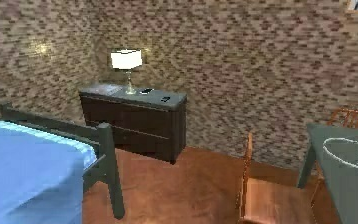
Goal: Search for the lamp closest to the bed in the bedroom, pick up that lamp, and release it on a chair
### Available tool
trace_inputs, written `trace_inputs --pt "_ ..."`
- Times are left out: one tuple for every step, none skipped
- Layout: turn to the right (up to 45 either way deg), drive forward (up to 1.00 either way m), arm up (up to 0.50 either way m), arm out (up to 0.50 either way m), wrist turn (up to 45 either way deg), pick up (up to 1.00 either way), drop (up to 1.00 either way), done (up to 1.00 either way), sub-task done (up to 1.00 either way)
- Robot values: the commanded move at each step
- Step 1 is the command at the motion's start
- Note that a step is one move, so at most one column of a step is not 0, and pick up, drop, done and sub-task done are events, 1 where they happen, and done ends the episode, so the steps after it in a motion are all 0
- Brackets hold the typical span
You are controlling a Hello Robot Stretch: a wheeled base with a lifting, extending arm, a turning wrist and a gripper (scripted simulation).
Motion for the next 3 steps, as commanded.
trace_inputs --pt "0.0 1.00 0.00 0.00 0.0 0.00 0.00 0.00 0.00" --pt "-3.0 0.00 0.00 0.00 0.0 0.00 0.00 0.00 0.00" --pt "0.0 0.45 0.00 0.00 0.0 0.00 0.00 0.00 0.00"
